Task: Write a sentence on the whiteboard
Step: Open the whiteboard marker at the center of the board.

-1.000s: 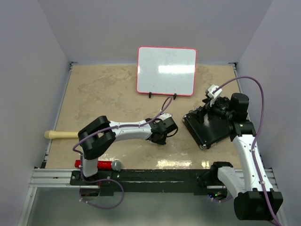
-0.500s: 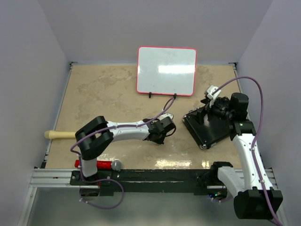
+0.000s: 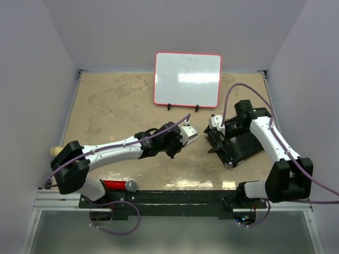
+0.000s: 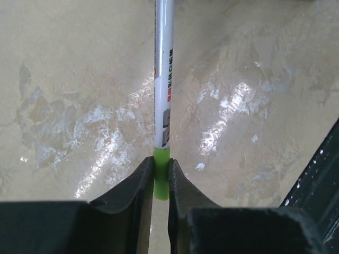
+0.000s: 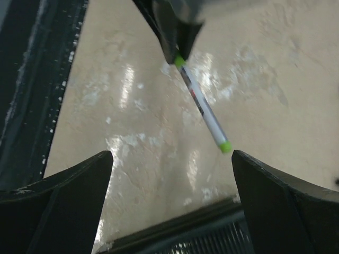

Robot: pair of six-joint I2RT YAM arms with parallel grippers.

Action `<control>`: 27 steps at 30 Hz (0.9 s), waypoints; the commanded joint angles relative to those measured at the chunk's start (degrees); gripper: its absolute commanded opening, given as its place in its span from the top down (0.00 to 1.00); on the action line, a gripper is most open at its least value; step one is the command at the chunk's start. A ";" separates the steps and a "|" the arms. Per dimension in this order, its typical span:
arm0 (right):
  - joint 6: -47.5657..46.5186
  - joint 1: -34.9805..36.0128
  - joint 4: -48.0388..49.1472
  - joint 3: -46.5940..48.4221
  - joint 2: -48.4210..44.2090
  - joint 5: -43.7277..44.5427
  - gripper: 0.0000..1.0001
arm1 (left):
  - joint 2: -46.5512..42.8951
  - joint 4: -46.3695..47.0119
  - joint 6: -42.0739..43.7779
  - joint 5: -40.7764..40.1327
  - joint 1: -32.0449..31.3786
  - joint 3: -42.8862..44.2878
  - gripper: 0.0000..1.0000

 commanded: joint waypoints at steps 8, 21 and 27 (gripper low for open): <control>0.68 11.02 -1.29 4.35 2.81 -7.54 0.09 | -5.81 3.38 11.08 11.47 0.65 -1.40 1.00; 11.06 12.51 6.11 2.42 4.30 -4.46 0.36 | -9.77 6.10 11.08 13.23 0.74 -3.07 1.00; 11.06 12.87 5.49 2.07 4.74 -5.07 0.54 | -11.17 7.95 10.47 13.67 1.35 -4.56 1.00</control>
